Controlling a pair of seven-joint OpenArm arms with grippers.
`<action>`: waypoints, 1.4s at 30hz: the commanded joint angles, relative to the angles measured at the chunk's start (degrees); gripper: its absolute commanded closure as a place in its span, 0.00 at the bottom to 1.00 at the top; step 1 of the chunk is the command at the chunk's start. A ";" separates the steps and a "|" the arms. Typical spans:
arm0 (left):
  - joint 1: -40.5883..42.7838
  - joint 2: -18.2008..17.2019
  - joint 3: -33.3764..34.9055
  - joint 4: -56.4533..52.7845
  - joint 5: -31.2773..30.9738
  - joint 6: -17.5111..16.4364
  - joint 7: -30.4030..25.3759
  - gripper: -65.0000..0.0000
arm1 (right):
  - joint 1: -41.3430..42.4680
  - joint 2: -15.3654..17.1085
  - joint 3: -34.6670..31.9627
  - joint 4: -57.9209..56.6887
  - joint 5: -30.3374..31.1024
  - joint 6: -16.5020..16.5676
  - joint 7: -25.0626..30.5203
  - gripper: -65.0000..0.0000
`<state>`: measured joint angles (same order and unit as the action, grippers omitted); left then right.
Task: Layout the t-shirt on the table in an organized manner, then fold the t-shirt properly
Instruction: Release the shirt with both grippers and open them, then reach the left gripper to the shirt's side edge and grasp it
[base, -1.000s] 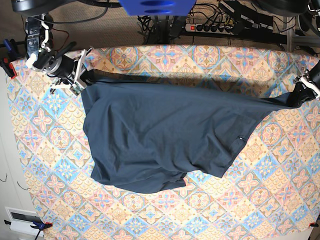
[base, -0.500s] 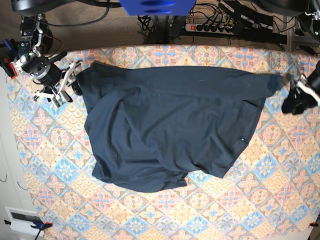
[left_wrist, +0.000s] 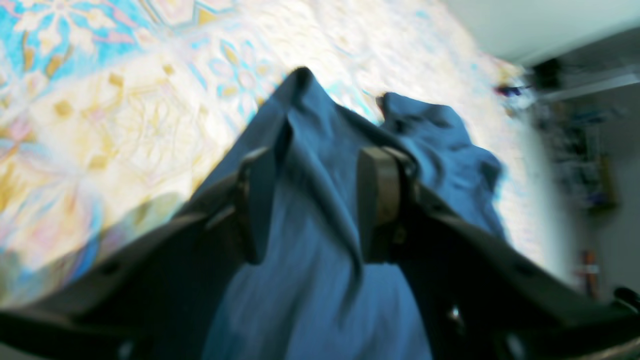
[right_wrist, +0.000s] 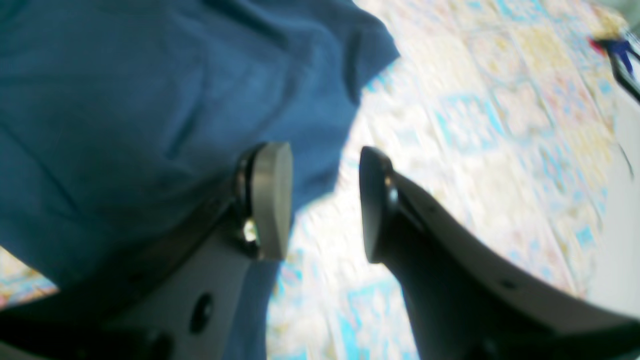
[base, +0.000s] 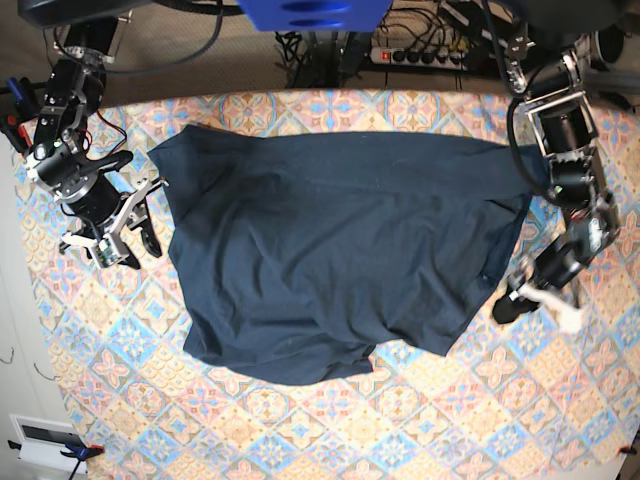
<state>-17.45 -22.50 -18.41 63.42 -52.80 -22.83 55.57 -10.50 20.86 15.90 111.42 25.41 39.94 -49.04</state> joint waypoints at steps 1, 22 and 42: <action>-2.99 0.57 1.67 0.01 0.18 -0.86 -2.08 0.61 | 0.96 0.63 0.32 0.72 0.66 0.06 0.64 0.66; -6.85 5.49 -1.94 -7.20 8.80 -0.42 -8.93 0.61 | 0.96 0.63 0.93 0.72 0.57 0.06 -1.38 0.66; -4.83 9.01 4.30 -7.64 15.92 8.28 -8.93 0.71 | 0.96 0.63 0.93 0.72 0.66 0.06 -1.38 0.66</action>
<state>-20.93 -13.02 -14.04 54.96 -36.14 -14.13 47.29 -10.33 20.62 16.32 111.33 25.32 40.23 -51.86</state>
